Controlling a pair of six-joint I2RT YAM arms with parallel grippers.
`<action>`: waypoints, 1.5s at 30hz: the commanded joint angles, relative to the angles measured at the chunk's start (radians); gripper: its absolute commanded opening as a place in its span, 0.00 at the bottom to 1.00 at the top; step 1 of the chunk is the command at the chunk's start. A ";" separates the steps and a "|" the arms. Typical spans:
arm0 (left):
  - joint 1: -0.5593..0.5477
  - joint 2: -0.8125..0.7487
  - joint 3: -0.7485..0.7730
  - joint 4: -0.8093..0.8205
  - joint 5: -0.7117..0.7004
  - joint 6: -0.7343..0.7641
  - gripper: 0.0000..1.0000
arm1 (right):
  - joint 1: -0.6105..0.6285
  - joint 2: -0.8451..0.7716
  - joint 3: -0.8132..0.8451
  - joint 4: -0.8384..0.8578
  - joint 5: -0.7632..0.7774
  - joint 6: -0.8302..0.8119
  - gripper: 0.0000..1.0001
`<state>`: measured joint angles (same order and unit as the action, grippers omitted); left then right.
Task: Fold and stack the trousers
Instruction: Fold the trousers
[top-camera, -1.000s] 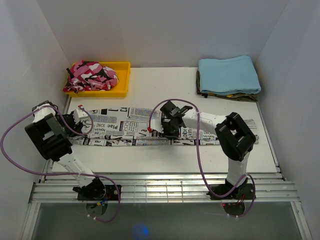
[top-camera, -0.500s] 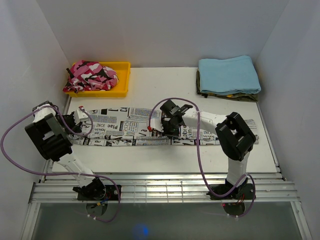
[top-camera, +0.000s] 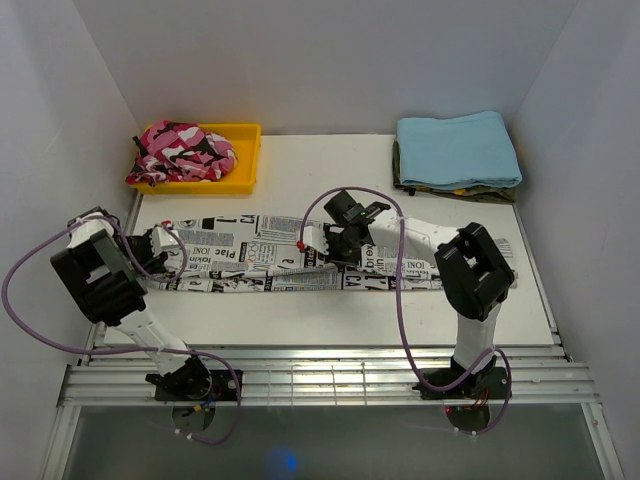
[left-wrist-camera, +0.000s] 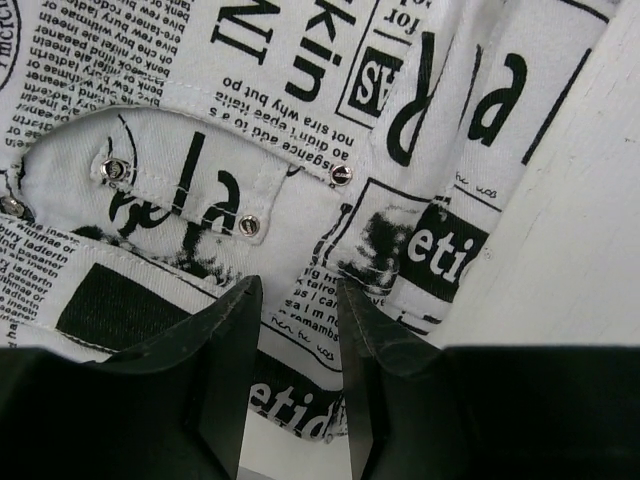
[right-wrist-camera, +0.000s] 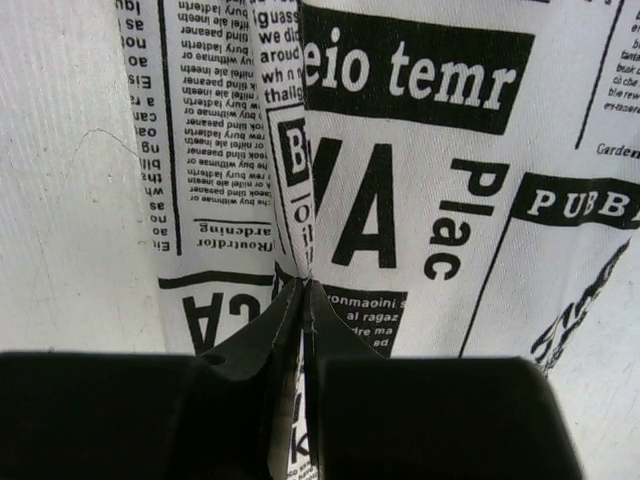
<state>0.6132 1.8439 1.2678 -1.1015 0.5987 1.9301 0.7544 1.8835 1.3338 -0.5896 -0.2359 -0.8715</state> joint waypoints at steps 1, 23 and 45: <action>-0.006 -0.055 -0.024 0.015 0.029 0.072 0.47 | -0.003 -0.041 0.045 -0.010 -0.022 0.017 0.08; -0.036 -0.121 0.012 -0.143 -0.014 0.184 0.48 | -0.017 -0.006 0.057 -0.029 -0.025 0.012 0.08; -0.049 -0.074 -0.099 0.066 -0.054 0.121 0.14 | -0.027 -0.021 0.057 -0.038 -0.052 0.019 0.08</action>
<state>0.5671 1.8046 1.1828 -1.0821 0.5350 1.9751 0.7338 1.8839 1.3525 -0.6125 -0.2687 -0.8635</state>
